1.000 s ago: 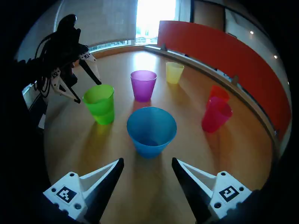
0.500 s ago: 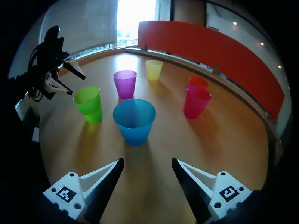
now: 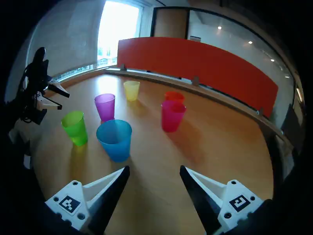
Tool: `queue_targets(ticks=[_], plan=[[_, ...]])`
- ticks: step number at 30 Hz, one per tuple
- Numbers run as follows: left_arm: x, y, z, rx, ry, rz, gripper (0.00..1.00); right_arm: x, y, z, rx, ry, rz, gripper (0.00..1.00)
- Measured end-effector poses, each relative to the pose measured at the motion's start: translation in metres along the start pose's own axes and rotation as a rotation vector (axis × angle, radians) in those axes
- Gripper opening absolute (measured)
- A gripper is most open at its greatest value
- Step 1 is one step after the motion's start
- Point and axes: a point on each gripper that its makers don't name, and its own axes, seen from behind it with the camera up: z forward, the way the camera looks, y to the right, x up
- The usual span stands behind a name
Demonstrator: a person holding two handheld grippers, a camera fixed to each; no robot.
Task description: Pour water
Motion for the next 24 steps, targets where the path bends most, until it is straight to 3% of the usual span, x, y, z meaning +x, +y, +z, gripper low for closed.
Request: queue_targets(ticks=[9, 18, 24], plan=[[0.006, -0.024, -0.008, 0.09, 0.061, -0.056, 0.96, 0.023, 0.019, -0.004, -0.121, 0.117, 0.063, 1.0], [0.013, -0.041, -0.014, 0.144, 0.155, -0.185, 0.96, 0.047, 0.04, -0.009, -0.231, 0.225, 0.107, 1.0], [0.022, -0.06, -0.023, 0.213, 0.206, -0.184, 0.96, 0.063, 0.05, -0.012, -0.297, 0.307, 0.125, 1.0]])
